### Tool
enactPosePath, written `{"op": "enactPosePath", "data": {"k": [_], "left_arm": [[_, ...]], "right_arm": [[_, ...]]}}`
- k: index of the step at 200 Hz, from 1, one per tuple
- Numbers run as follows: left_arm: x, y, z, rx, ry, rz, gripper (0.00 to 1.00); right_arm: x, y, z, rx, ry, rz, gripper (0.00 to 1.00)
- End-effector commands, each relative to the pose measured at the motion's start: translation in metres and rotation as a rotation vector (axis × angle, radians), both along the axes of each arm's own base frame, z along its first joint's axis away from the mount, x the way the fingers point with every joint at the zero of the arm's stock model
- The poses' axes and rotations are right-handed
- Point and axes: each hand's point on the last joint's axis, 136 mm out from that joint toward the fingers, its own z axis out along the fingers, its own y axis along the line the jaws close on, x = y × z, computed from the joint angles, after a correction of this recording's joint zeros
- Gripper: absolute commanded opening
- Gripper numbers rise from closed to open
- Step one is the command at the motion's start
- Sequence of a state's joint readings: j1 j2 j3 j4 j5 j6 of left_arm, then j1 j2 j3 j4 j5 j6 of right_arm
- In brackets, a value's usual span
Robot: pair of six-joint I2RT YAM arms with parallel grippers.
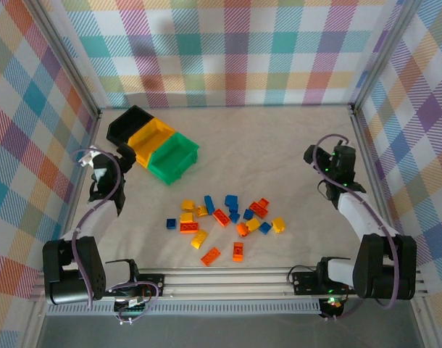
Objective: Sort the legos into containers by color
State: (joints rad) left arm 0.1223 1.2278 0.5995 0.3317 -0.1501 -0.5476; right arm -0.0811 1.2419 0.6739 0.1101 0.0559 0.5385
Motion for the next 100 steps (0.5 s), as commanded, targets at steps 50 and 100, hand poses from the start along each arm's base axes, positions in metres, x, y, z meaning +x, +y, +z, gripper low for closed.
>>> {"op": "enactPosePath", "data": {"k": [50,100], "left_arm": [[0.024,-0.071,0.027,-0.260,-0.026,-0.346,1.00],[0.029,-0.128,0.026,-0.109,0.157,-0.496,1.00]], "right_arm": [[0.004,0.059,-0.017,0.339,0.054,0.281,1.00],[-0.005,0.115,-0.025,0.079,0.177,0.467,0.99]]}}
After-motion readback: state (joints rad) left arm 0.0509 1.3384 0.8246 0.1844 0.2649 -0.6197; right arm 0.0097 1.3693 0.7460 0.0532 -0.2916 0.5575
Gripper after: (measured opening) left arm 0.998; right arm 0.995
